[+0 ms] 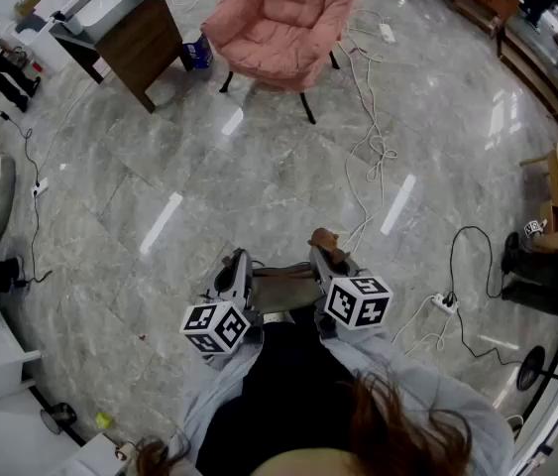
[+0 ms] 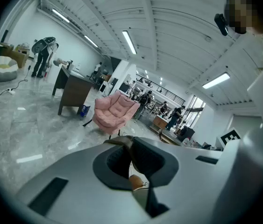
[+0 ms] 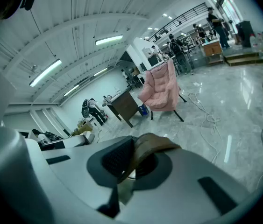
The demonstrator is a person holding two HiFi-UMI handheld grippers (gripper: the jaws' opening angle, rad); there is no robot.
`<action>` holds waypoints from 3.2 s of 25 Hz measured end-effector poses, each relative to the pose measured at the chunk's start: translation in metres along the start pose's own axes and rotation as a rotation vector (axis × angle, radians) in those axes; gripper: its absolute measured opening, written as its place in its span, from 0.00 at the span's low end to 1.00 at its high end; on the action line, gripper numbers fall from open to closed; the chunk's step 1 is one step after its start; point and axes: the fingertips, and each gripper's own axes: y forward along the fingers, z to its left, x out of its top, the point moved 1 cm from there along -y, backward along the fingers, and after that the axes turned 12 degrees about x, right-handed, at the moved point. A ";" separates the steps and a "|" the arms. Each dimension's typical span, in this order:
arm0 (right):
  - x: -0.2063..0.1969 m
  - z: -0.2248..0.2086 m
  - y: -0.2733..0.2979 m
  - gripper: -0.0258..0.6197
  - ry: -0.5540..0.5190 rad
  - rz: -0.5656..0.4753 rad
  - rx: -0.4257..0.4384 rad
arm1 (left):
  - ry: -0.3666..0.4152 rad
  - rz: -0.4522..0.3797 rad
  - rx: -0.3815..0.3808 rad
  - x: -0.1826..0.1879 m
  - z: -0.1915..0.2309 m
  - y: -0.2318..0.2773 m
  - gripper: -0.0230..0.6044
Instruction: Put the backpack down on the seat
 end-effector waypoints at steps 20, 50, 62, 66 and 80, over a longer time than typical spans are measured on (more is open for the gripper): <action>-0.018 0.090 -0.034 0.05 -0.167 -0.197 0.031 | 0.183 -0.130 -0.116 0.022 0.014 -0.089 0.08; 0.151 0.012 0.069 0.05 -0.392 -0.222 0.067 | 0.315 -0.230 -0.117 0.116 -0.031 0.101 0.08; 0.196 -0.032 0.104 0.05 -0.395 -0.189 0.099 | 0.272 -0.235 -0.087 0.128 -0.041 0.170 0.08; 0.193 -0.036 0.102 0.05 -0.389 -0.188 0.102 | 0.268 -0.228 -0.082 0.124 -0.042 0.172 0.08; 0.202 -0.062 0.112 0.05 -0.347 -0.151 0.086 | 0.256 -0.178 -0.044 0.118 -0.047 0.203 0.08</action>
